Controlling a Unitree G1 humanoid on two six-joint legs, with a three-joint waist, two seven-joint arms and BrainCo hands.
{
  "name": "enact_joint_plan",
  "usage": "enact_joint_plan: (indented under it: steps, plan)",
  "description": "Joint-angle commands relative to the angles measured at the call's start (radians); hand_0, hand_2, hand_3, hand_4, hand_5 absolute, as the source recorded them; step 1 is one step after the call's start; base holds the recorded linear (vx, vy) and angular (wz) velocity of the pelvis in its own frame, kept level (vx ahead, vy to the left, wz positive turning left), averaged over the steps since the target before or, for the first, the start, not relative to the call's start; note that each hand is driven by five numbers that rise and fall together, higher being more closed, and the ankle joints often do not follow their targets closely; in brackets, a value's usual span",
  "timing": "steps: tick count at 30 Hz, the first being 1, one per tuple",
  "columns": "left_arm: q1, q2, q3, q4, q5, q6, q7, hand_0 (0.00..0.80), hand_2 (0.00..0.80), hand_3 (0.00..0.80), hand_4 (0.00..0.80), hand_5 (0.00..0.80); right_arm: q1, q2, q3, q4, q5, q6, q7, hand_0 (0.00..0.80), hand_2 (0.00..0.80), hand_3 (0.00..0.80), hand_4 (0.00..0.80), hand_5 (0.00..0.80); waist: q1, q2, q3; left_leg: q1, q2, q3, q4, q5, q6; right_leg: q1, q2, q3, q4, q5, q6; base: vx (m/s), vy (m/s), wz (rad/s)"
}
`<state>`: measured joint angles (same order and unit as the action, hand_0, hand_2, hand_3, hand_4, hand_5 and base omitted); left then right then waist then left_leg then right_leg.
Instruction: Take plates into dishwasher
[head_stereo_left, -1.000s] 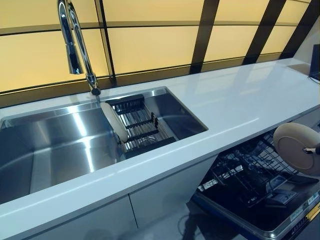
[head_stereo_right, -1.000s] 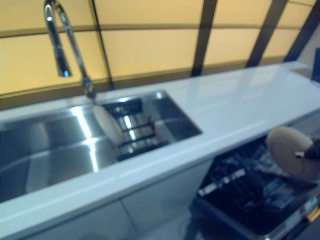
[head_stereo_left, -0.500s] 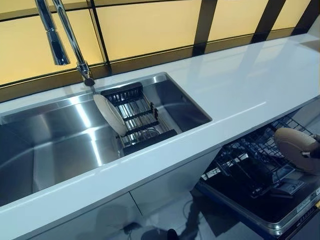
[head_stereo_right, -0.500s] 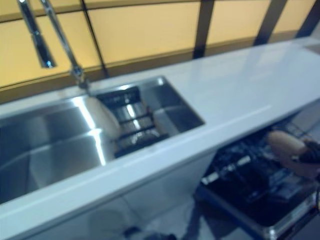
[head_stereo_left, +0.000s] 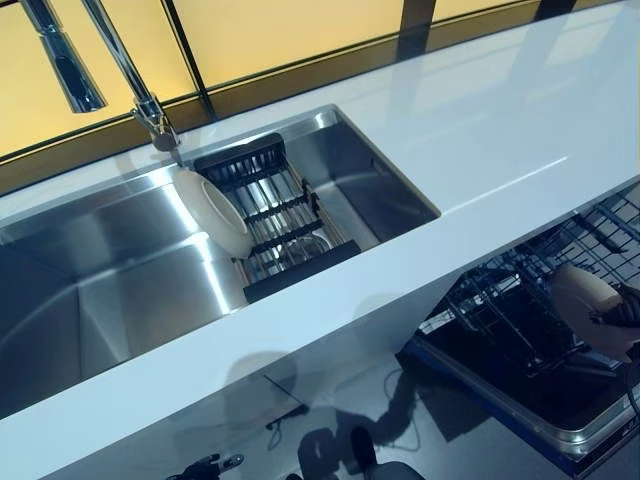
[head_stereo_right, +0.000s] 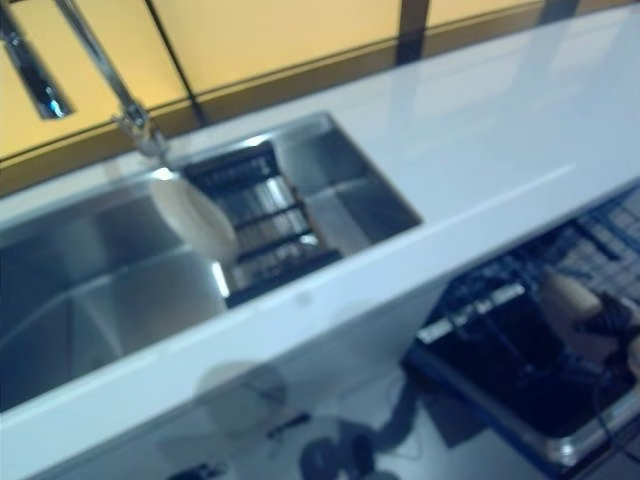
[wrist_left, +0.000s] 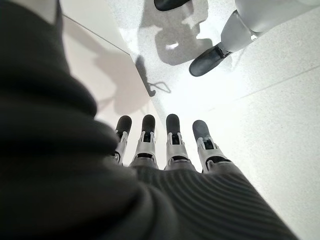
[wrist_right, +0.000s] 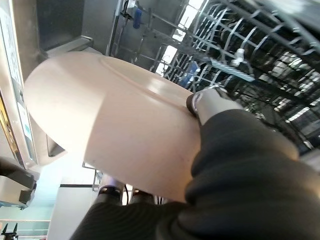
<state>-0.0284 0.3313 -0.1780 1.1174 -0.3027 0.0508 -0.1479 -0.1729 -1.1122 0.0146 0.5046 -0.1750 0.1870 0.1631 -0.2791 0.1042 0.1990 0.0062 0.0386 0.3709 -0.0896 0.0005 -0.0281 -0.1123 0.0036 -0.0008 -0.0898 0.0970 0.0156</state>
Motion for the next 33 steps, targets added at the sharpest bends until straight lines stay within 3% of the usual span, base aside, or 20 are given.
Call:
enact_joint_plan:
  steps: [1, 13, 23, 33]
  plan:
    - [-0.030, 0.025, -0.039, 0.024, -0.046, -0.026, -0.011, 0.000, 0.000, 0.000, 0.000, 0.000, -0.120, -0.001, 0.002, 0.085, -0.060, 0.026, -0.105, 0.800, 0.800, 0.800, 0.800, 0.800, 0.033, -0.008, -0.008, -0.021, 0.009, -0.050, 0.002, -0.034, 0.008, -0.007, -0.028, -0.086, 0.051, -0.071, 0.071, 0.000, 0.000, 0.00]
    - [-0.040, 0.020, -0.068, -0.001, -0.085, -0.014, -0.014, 0.000, 0.000, 0.000, 0.000, 0.000, -0.200, -0.068, 0.031, 0.173, -0.139, 0.064, -0.197, 0.800, 0.800, 0.800, 0.800, 0.800, 0.034, 0.021, 0.007, -0.030, 0.005, -0.052, 0.002, -0.028, 0.004, -0.013, -0.033, -0.090, 0.044, -0.068, 0.073, 0.000, 0.000, 0.00]
    - [-0.044, 0.015, -0.082, -0.022, -0.115, -0.002, -0.009, 0.000, 0.000, 0.000, 0.000, 0.000, -0.318, -0.121, 0.109, 0.203, -0.207, 0.042, -0.175, 0.800, 0.800, 0.800, 0.800, 0.800, 0.041, 0.041, 0.017, -0.040, 0.004, -0.054, 0.002, -0.021, 0.001, -0.024, -0.035, -0.091, 0.046, -0.071, 0.072, 0.000, 0.000, 0.00]
    - [-0.048, 0.017, -0.085, -0.038, -0.124, -0.002, -0.019, 0.000, 0.000, 0.000, 0.000, 0.000, -0.416, -0.101, 0.200, 0.218, -0.235, 0.053, -0.139, 0.800, 0.800, 0.800, 0.800, 0.800, 0.050, 0.061, 0.034, -0.055, 0.001, -0.060, 0.002, -0.016, 0.000, -0.040, -0.039, -0.093, 0.050, -0.073, 0.070, 0.000, 0.000, 0.00]
